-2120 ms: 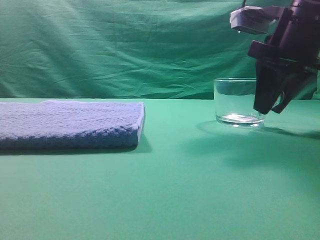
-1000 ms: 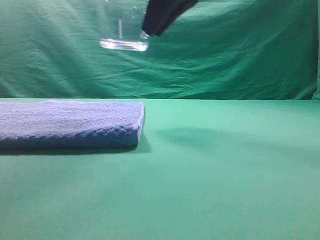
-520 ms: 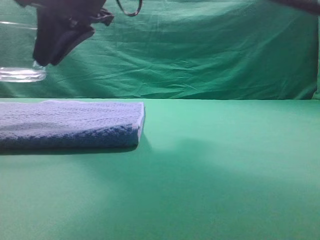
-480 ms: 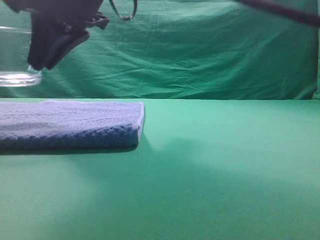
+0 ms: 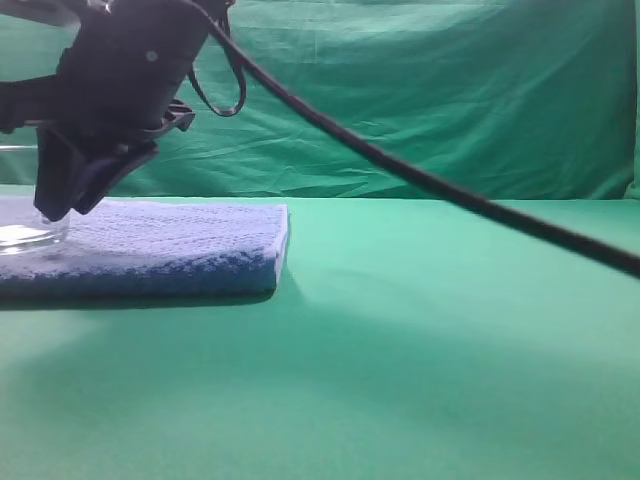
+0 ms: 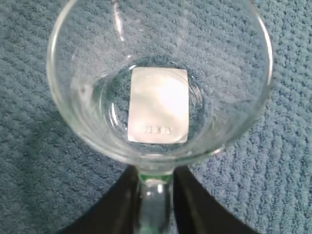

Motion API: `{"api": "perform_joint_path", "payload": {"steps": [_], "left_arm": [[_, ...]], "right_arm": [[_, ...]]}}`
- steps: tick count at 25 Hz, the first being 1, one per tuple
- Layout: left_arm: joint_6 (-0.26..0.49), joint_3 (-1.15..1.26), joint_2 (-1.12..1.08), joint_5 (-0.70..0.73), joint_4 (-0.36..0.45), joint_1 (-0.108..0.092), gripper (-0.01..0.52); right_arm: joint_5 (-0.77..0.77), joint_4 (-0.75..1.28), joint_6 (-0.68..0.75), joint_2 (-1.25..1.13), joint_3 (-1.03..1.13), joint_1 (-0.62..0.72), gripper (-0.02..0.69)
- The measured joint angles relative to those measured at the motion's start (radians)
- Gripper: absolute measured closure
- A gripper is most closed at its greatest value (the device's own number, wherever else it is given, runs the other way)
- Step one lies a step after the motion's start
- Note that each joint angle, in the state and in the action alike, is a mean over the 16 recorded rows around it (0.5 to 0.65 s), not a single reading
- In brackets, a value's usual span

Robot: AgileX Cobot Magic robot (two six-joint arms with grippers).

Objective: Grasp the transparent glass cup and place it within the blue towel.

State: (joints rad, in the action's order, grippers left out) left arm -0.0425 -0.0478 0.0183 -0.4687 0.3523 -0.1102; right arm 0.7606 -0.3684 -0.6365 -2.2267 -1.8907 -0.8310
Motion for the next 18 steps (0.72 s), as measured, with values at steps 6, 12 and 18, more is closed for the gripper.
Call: {"api": "perform_joint_path", "payload": {"steps": [6, 12, 18], "left_arm": [[0.0, 0.0, 0.0, 0.0, 0.0, 0.0, 0.514], [0.0, 0.0, 0.0, 0.0, 0.0, 0.0, 0.514], [0.0, 0.0, 0.0, 0.0, 0.0, 0.0, 0.514]], "right_arm": [[0.1, 0.017, 0.086, 0.104, -0.001, 0.025, 0.354], [0.23, 0.033, 0.162, 0.217, -0.002, 0.073, 0.559], [0.367, 0.048, 0.236, 0.288, -0.003, 0.131, 0.659]]}}
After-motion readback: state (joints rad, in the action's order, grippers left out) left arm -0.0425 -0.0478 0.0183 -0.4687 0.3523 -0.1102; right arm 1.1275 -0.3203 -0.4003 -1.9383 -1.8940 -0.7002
